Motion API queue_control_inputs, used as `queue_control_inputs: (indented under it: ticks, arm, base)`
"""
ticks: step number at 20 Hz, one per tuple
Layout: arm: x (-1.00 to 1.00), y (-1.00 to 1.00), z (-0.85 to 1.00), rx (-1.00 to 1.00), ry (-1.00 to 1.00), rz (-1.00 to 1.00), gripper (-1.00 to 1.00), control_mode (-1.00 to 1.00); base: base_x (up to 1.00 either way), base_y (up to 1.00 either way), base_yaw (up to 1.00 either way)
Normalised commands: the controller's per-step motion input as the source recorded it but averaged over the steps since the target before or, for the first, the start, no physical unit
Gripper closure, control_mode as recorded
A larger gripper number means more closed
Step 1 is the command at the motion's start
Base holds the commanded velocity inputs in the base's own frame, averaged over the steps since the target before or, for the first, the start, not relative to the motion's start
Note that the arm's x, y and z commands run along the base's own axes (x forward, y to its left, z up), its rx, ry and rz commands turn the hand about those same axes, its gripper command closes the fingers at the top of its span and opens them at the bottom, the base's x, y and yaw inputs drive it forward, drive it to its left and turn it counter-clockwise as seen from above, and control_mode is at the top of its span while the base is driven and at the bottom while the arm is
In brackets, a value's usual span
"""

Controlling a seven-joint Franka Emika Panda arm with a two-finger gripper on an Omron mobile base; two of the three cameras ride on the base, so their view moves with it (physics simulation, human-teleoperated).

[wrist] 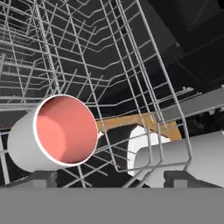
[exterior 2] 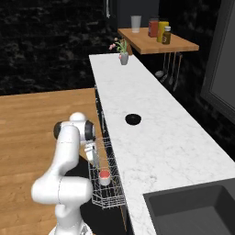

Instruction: Pick up the cup and bowl from the counter, place them in the dishwasher, and close the dishwasher door.

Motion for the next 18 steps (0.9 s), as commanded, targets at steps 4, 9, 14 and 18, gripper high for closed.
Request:
queue_control_inputs:
  ticks: [4,9,14,18]
  arm:
    - [-0.98,0.07,1.00,-0.04,-0.30,0.00,-1.00,-1.00]
    - [-0.79,0.00,1.00,-0.03,-0.35,0.00,-1.00,-1.00]
    - [-0.62,0.00,1.00,0.00,-0.40,0.00,-1.00,-1.00]
    - [-0.50,0.00,1.00,0.00,-0.39,0.00,-1.00,-1.00]
  base:
    - [0.00,0.00,0.00]
    - [0.00,0.00,0.00]
    - [0.00,0.00,0.00]
    - [0.00,0.00,0.00]
